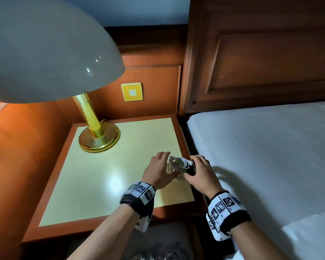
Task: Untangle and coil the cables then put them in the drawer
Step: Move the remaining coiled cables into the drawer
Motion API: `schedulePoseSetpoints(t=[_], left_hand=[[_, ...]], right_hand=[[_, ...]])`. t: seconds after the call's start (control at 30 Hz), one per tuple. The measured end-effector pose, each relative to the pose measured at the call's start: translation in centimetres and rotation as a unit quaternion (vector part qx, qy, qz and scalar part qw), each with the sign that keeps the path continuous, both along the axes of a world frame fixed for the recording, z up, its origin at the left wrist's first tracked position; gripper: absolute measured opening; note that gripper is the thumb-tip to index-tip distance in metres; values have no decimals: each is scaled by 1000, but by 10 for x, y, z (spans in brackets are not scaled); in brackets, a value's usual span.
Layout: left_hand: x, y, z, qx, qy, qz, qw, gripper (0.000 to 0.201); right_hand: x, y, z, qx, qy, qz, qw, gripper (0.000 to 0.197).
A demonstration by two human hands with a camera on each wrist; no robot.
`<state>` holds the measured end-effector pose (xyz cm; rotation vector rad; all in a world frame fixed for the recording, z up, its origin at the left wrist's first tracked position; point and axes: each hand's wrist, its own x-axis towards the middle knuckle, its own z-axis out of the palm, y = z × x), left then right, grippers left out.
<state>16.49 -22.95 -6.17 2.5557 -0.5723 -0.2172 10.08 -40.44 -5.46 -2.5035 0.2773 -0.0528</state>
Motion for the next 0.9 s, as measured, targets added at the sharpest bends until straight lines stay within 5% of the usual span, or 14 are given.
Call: schedulePoseSetpoints(t=[0.6, 0.9], left_hand=[[8, 1, -14, -70, -18, 62, 995, 70], [-10, 63, -10, -118, -54, 102, 986, 62]], right_hand=[[7, -5, -10, 46, 30, 3, 998, 81], [13, 24, -16, -95, 53, 45, 993, 77]])
